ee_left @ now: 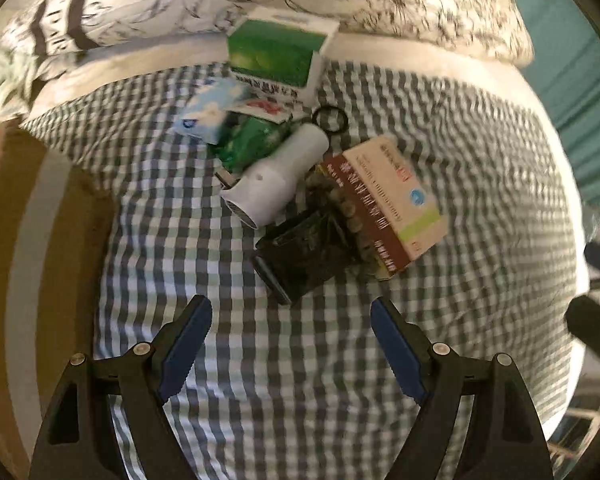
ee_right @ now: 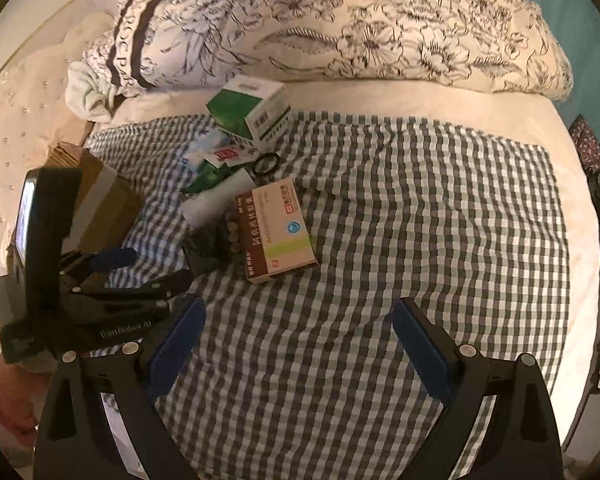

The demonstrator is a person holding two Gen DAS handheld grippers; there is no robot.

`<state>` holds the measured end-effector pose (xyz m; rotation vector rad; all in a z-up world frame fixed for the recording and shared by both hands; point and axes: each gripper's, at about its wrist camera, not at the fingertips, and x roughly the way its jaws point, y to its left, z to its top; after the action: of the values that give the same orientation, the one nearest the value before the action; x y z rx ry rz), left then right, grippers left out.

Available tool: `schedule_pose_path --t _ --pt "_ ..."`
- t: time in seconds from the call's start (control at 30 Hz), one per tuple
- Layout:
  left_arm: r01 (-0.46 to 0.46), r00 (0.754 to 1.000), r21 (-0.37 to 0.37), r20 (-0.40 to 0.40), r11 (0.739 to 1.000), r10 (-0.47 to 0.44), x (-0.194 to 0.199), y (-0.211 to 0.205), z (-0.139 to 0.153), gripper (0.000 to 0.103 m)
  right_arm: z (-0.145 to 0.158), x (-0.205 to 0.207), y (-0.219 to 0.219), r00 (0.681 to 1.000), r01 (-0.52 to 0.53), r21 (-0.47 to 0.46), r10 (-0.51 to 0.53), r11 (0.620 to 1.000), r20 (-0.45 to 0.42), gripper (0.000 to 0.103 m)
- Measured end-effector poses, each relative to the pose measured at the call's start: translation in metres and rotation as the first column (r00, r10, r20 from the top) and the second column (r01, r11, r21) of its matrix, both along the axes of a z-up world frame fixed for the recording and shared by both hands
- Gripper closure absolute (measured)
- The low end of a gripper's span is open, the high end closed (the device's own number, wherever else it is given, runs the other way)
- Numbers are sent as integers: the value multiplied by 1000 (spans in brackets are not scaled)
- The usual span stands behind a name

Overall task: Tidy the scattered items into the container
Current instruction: 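Move both tools back toward the remaining pile of items, then grasp the black pouch with the left tool while the right tool grasps the amoxicillin box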

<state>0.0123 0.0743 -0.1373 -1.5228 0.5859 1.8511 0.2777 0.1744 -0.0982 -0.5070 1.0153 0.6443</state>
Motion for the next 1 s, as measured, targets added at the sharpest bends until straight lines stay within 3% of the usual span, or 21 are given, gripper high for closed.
schedule_pose_path --t 0.2,0.47,0.5,0.57,0.6,0.8,1.0 --pt "142 988 -41 -48 989 -144 -1 17 -29 19 -30 26 17 999 23 -35 -25 999 -44 8" --pt "331 936 -79 -95 940 -338 9 39 -57 19 -60 50 35 989 98 -45 -103 994 -109 8" --pt "343 933 -67 -95 937 -348 8 40 -57 25 -63 50 36 988 100 -52 -106 994 -112 8" --pt "352 933 -27 -73 935 -354 6 39 -58 41 -68 52 36 986 103 -65 -111 993 -121 8" --pt "353 934 -18 -62 936 -353 4 38 -58 43 -70 52 36 986 105 -69 -113 992 -124 8" --pt "329 944 20 -45 944 -327 1 25 -50 49 -80 56 42 986 94 -91 -106 991 -128 8" --pt "223 975 52 -10 973 -223 -7 6 -38 49 -96 55 59 989 42 -129 -59 991 -133 8"
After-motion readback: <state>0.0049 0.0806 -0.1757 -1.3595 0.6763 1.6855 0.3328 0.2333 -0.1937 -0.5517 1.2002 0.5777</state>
